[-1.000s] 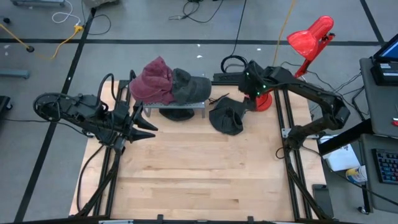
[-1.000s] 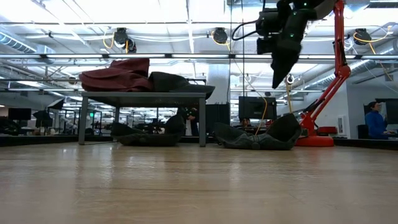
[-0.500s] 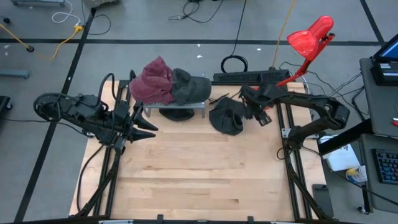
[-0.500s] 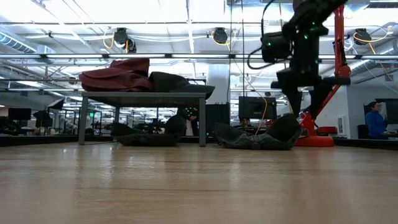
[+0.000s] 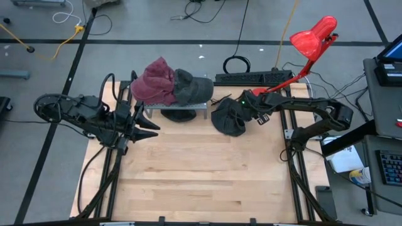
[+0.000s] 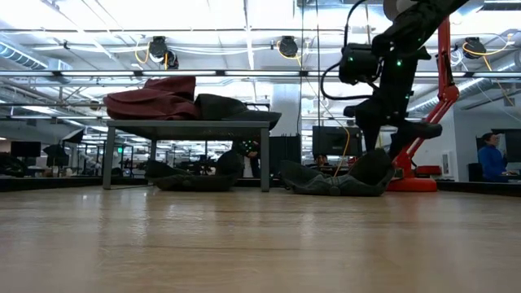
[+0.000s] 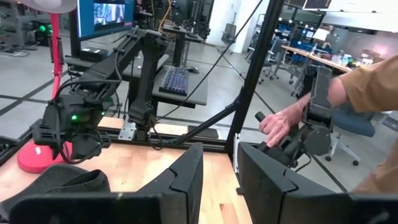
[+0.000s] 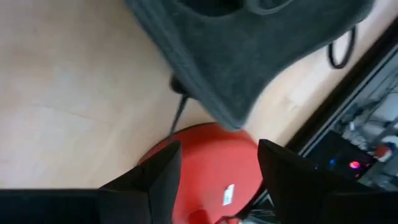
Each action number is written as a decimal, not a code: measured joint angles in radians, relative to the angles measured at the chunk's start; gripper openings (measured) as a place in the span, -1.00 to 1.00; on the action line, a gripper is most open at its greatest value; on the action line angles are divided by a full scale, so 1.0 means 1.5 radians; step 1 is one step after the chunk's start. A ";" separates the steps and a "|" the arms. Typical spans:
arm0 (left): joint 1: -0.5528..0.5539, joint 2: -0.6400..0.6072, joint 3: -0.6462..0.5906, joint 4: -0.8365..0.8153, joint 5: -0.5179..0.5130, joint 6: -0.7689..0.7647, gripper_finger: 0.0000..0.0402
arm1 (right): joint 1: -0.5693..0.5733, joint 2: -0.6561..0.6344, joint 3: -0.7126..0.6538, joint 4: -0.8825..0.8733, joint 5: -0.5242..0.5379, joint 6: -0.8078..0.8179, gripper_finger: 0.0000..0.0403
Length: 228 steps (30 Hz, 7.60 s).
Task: Pick & Place hat
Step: Stack the right black cap on top of the black cap on the shelf
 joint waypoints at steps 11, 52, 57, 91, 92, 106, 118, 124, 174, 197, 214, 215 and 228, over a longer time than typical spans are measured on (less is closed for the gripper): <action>0.000 0.000 0.000 -0.001 0.000 0.000 -0.49 | 0.028 0.000 0.000 0.052 -0.112 -0.045 0.03; 0.000 0.000 0.000 -0.002 -0.035 0.008 -0.49 | 0.280 -0.323 0.015 -0.164 -0.152 0.354 -1.00; 0.000 0.000 0.000 -0.002 -0.053 0.014 -0.49 | 0.321 -0.384 0.038 -0.084 -0.237 0.530 -1.00; 0.149 0.108 0.001 0.223 0.127 -0.010 0.28 | 0.360 -0.146 0.121 0.838 -0.513 0.778 -1.00; 0.153 0.113 0.001 0.243 0.147 -0.010 0.27 | 0.359 -0.144 0.122 0.837 -0.513 0.778 -1.00; 0.171 0.143 0.000 0.323 0.297 -0.158 -0.15 | 0.356 -0.143 0.123 0.832 -0.513 0.810 -1.00; 0.170 0.149 0.000 0.355 0.370 -0.235 -0.93 | 0.355 -0.144 0.123 0.803 -0.493 0.904 -0.71; 0.175 0.124 0.000 0.347 0.293 -0.140 -0.96 | 0.355 -0.169 0.109 0.787 -0.487 0.997 -0.45; 0.314 0.217 0.001 0.646 0.314 0.183 -0.93 | 0.237 0.049 0.205 1.221 -0.419 1.134 -0.61; 0.302 0.047 0.000 -0.005 0.257 -0.037 -0.23 | 0.068 -0.047 0.182 0.854 -0.717 1.610 -0.98; 0.201 -0.031 0.000 -0.072 0.266 -0.077 -0.36 | -0.191 0.092 0.182 0.951 -0.915 1.863 -0.98; 0.200 -0.032 0.000 -0.072 0.266 -0.076 -0.36 | -0.198 0.104 0.183 0.966 -0.916 1.874 -0.98; 0.200 -0.034 0.000 -0.097 0.273 -0.064 -0.39 | -0.225 0.258 0.202 1.036 -0.952 1.892 -0.98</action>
